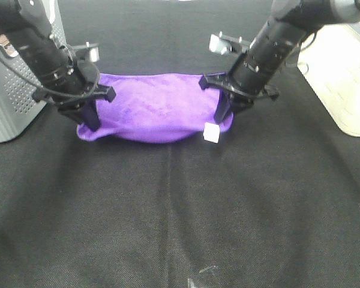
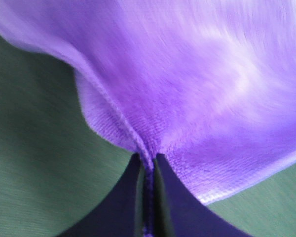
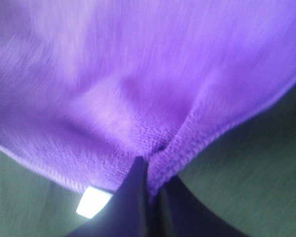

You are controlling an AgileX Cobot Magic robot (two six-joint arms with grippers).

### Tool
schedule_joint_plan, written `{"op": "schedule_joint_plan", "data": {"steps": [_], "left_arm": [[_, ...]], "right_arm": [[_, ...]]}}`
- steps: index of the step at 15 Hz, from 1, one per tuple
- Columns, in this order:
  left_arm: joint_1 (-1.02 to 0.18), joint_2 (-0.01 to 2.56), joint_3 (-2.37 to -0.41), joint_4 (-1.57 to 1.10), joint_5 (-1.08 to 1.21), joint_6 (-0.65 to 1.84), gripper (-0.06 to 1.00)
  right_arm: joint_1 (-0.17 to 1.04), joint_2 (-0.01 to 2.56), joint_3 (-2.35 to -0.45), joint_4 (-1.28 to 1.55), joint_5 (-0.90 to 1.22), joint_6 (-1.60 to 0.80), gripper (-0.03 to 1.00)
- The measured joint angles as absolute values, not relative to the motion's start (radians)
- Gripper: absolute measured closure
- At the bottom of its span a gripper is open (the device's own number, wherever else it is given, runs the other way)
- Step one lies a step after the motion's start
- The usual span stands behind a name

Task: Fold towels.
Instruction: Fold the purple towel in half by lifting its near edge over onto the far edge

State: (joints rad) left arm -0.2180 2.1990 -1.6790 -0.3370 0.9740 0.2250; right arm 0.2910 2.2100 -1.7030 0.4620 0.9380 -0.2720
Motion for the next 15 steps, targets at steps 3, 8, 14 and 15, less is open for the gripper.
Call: {"op": "schedule_joint_plan", "data": {"steps": [3, 8, 14, 15], "left_arm": [[-0.218, 2.213, -1.734, -0.320, 0.885, 0.222, 0.94], [-0.218, 2.272, -1.824, -0.284, 0.654, 0.223, 0.94], [-0.218, 2.349, -1.942, -0.260, 0.506, 0.229, 0.94], [-0.218, 2.364, -1.974, -0.254, 0.498, 0.229, 0.94]], "right_arm": [[0.291, 2.210, -1.776, 0.440, 0.879, -0.268, 0.94], [0.288, 2.336, -2.007, 0.418, 0.812, -0.232, 0.94], [0.235, 2.478, -2.237, 0.421, 0.786, -0.195, 0.94], [0.229, 2.492, -2.254, 0.422, 0.764, -0.195, 0.94]]}}
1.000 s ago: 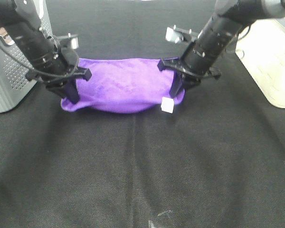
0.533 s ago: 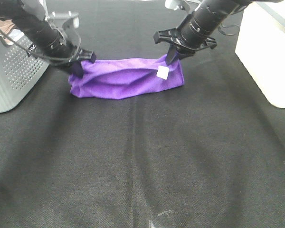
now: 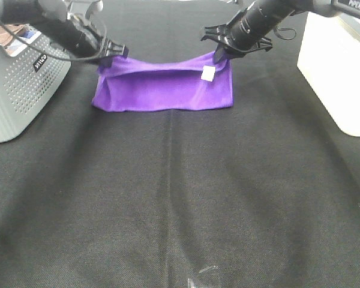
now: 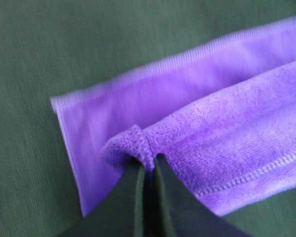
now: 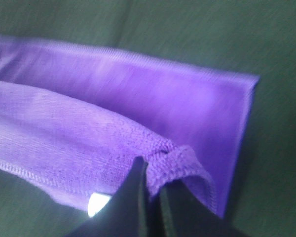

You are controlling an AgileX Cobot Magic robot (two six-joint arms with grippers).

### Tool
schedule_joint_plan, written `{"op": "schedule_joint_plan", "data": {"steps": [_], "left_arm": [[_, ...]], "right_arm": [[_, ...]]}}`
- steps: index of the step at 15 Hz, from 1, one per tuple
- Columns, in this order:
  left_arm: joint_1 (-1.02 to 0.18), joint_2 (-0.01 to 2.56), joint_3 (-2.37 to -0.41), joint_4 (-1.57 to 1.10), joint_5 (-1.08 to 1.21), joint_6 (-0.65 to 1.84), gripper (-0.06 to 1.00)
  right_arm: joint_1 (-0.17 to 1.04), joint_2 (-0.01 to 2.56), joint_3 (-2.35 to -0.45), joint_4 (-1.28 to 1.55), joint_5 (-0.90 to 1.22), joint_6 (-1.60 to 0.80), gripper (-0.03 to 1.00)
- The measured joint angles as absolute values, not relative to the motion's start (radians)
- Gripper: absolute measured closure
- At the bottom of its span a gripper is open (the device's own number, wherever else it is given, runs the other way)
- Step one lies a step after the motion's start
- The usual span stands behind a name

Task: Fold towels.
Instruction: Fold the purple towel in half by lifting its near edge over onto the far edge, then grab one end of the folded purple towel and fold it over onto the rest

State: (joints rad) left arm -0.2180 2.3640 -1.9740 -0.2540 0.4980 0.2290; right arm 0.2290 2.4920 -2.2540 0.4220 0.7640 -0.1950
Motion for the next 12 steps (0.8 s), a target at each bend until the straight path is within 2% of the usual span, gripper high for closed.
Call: {"op": "schedule_joint_plan", "data": {"steps": [2, 8, 10, 11, 12], "left_arm": [[-0.218, 2.414, -2.056, -0.244, 0.495, 0.229, 0.94], [-0.218, 2.471, -2.068, -0.220, 0.450, 0.229, 0.94], [-0.218, 2.485, -2.068, -0.219, 0.450, 0.229, 0.88], [-0.218, 2.486, -2.068, -0.213, 0.450, 0.229, 0.82], [-0.218, 2.486, -2.068, -0.187, 0.465, 0.229, 0.70]], "right_arm": [[0.228, 2.525, -2.279, 0.457, 0.700, -0.194, 0.94], [0.228, 2.555, -2.282, 0.513, 0.594, -0.206, 0.92], [0.228, 2.573, -2.282, 0.515, 0.598, -0.217, 0.82], [0.228, 2.578, -2.283, 0.515, 0.612, -0.222, 0.71], [0.228, 2.580, -2.284, 0.506, 0.648, -0.223, 0.56]]}}
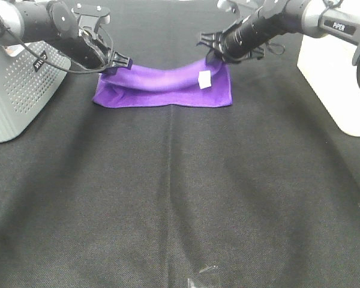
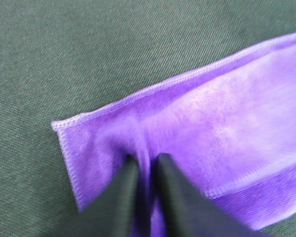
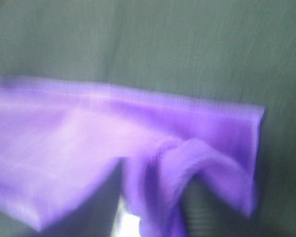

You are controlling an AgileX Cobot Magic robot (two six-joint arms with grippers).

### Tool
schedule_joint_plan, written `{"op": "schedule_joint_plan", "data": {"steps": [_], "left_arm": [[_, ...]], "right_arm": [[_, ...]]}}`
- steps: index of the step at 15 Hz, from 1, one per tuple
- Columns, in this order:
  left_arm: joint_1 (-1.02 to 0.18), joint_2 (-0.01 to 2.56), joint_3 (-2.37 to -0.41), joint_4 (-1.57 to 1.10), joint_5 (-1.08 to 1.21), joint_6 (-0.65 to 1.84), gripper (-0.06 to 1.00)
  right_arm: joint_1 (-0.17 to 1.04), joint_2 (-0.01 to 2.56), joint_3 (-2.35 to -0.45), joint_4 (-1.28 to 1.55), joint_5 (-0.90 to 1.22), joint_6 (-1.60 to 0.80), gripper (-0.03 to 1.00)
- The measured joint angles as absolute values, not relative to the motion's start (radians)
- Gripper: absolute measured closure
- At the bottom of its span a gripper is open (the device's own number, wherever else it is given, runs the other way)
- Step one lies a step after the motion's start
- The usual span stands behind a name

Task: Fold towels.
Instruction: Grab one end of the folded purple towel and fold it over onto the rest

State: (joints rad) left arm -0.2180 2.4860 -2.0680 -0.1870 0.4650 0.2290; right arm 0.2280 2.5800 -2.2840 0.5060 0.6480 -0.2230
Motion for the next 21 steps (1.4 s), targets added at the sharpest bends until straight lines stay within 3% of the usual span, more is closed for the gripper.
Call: {"op": "schedule_joint_plan", "data": {"steps": [2, 3, 4, 8, 14, 21], "left_arm": [[-0.218, 2.485, -2.076, -0.079, 0.562, 0.201, 0.39], [-0.218, 2.485, -2.111, 0.011, 0.653, 0.125, 0.22], [-0.216, 2.480, -2.141, 0.036, 0.707, 0.091, 0.19], [-0.158, 2.504, -2.234, -0.137, 0.862, 0.100, 0.17], [-0.084, 2.572, -2.245, -0.384, 0.882, 0.175, 0.18], [-0.079, 2.675, -2.354, -0.420, 0.881, 0.177, 0.18]], "right_arm": [[0.228, 2.580, -2.291, 0.434, 0.732, -0.219, 0.32], [0.228, 2.580, -2.321, 0.364, 0.827, -0.201, 0.26], [0.228, 2.580, -2.353, 0.332, 0.893, -0.195, 0.25], [0.228, 2.572, -2.480, 0.330, 1.139, -0.190, 0.24], [0.228, 2.572, -2.506, 0.365, 1.215, -0.190, 0.24], [0.228, 2.572, -2.507, 0.368, 1.215, -0.190, 0.24]]}}
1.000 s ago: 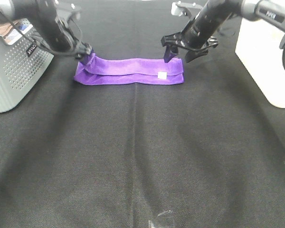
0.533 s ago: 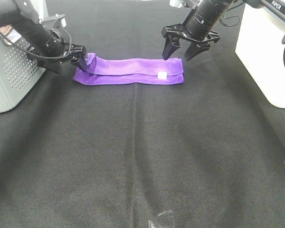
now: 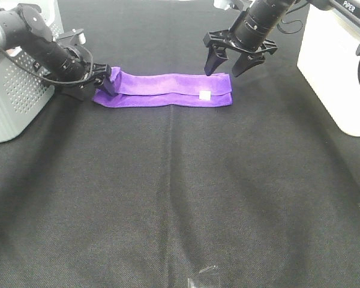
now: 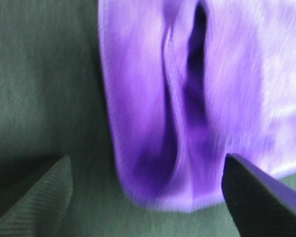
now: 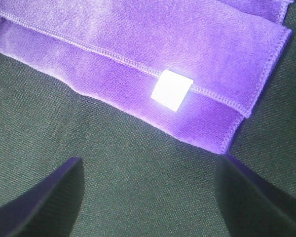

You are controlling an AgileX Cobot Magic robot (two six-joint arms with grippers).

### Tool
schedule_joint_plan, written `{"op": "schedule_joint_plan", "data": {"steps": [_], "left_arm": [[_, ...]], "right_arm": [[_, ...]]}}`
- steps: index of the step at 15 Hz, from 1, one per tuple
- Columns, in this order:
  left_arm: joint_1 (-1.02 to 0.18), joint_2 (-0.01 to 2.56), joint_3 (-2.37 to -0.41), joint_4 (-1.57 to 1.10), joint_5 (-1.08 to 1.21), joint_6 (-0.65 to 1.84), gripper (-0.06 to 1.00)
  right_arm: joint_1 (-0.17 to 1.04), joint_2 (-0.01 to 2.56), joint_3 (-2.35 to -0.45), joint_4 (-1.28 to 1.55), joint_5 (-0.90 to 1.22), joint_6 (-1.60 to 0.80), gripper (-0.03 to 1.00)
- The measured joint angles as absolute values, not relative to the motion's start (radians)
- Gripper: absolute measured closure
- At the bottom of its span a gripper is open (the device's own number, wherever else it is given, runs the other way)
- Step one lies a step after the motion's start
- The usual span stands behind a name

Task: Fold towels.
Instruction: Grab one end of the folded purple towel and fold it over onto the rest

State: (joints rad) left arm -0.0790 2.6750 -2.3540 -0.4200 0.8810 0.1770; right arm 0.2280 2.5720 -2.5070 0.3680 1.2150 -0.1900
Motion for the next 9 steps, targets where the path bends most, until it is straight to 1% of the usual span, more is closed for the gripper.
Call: {"op": "schedule_joint_plan", "data": {"steps": [2, 6, 9], "left_arm": [[-0.079, 2.712, -2.419, -0.438, 0.893, 0.177, 0.18], [-0.079, 2.730, -2.438, -0.468, 0.903, 0.209, 0.18], [-0.118, 2.739, -2.439, -0.533, 0.882, 0.254, 0.18]], "right_arm": [[0.228, 2.572, -2.507, 0.368, 1.215, -0.190, 0.24], [0.228, 2.572, -2.507, 0.368, 1.215, -0.190, 0.24], [0.228, 2.572, -2.507, 0.379, 1.215, -0.190, 0.24]]}}
